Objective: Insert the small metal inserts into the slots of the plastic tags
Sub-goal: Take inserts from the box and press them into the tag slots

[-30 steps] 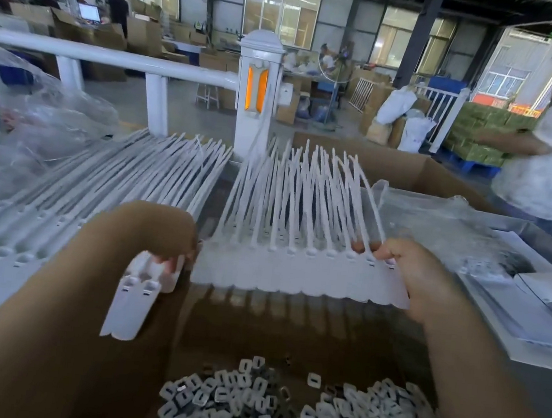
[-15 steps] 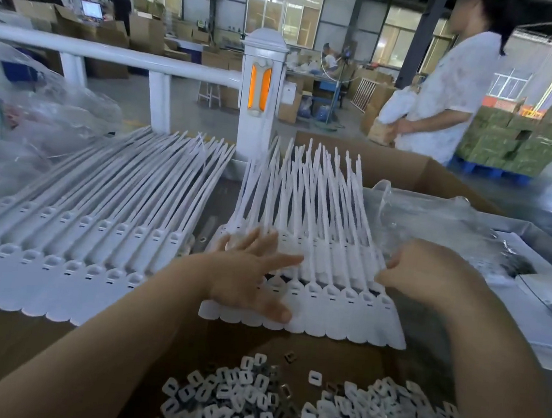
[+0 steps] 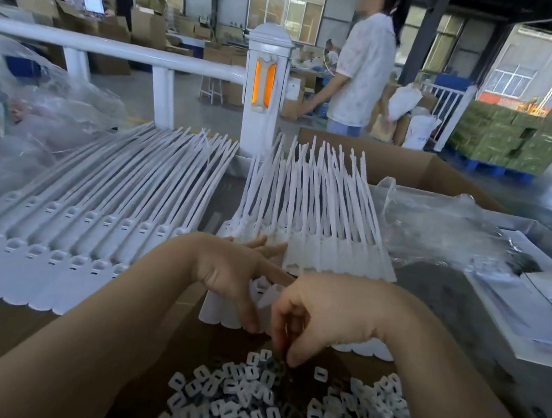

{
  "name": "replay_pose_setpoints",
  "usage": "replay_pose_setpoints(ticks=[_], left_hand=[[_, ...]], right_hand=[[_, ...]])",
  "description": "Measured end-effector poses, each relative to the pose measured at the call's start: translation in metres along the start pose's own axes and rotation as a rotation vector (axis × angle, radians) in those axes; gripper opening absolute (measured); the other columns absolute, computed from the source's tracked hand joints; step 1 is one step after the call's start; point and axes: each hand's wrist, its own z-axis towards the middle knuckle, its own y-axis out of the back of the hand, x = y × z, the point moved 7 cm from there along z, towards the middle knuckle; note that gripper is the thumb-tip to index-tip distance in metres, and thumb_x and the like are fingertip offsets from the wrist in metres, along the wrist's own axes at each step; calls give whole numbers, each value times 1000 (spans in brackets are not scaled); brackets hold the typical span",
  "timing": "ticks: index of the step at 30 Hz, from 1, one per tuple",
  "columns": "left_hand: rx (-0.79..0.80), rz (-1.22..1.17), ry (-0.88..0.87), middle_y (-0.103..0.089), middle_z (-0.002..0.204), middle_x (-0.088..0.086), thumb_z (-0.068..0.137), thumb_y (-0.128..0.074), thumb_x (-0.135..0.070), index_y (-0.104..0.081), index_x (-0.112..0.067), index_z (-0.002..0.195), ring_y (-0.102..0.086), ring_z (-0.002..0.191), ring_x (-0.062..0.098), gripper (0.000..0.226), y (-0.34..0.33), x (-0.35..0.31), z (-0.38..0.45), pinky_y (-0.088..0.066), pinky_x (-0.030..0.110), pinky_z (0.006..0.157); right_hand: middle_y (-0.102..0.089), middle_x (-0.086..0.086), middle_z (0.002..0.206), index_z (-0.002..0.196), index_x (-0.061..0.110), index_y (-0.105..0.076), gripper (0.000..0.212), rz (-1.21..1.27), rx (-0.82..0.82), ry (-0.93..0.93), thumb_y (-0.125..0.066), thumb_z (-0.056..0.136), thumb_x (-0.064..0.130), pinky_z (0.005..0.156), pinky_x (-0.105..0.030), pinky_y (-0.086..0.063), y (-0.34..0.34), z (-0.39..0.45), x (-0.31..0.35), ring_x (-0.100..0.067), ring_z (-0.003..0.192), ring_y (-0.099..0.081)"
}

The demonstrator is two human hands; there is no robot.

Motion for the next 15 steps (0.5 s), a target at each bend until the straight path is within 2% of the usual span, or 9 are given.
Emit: replay_pose_setpoints(ticks=[2,4,6,8,10,13,15], left_hand=[[-36,-54,-3,6,163,-21,71,-83,-44,-42,-69,128,20,148,11,74,6,-1,-2,3,54,117],[-152,-164,-20,-7,163,-20,75,-82,-35,-51,-64,125,1,151,13,65,18,-2,-4,-11,48,117],[-292,-197,-18,-11,162,-19,77,-81,-31,-54,-57,127,-7,151,15,62,28,2,-5,-16,48,118],[-333,-107,2,-1,164,-17,78,-79,-37,-44,-56,137,2,151,16,71,26,9,-2,-7,55,120],[-268,-96,6,7,164,-13,79,-77,-43,-34,-57,143,15,150,15,77,17,15,1,0,60,120],[-167,-170,-2,12,164,-15,74,-79,-47,-35,-65,137,23,147,12,79,11,19,0,3,59,120],[-150,-184,-7,8,163,-18,73,-82,-43,-40,-67,132,18,148,10,76,12,19,-2,-3,53,121]], right_hand=[[-59,29,65,96,26,-72,20,3,28,3,-83,80,23,60,-13,-44,-3,2,2,10,63,-55],[-58,24,67,94,28,-69,21,-19,47,2,-83,79,24,59,-15,-43,-8,8,5,10,60,-54],[-57,24,68,91,29,-67,19,-42,54,4,-82,81,24,58,-13,-39,-12,11,8,12,58,-52],[-57,32,63,88,29,-66,17,-42,63,11,-81,82,23,56,-11,-37,-13,13,10,14,58,-51],[-56,32,60,84,30,-66,16,-46,61,11,-80,82,24,57,-13,-37,-13,12,10,13,58,-51],[-58,28,64,82,31,-66,15,-17,63,32,-79,83,25,60,-12,-40,-12,11,11,12,62,-53],[-61,26,68,82,29,-66,14,35,36,78,-78,84,23,61,-9,-43,-9,10,13,9,65,-56]])
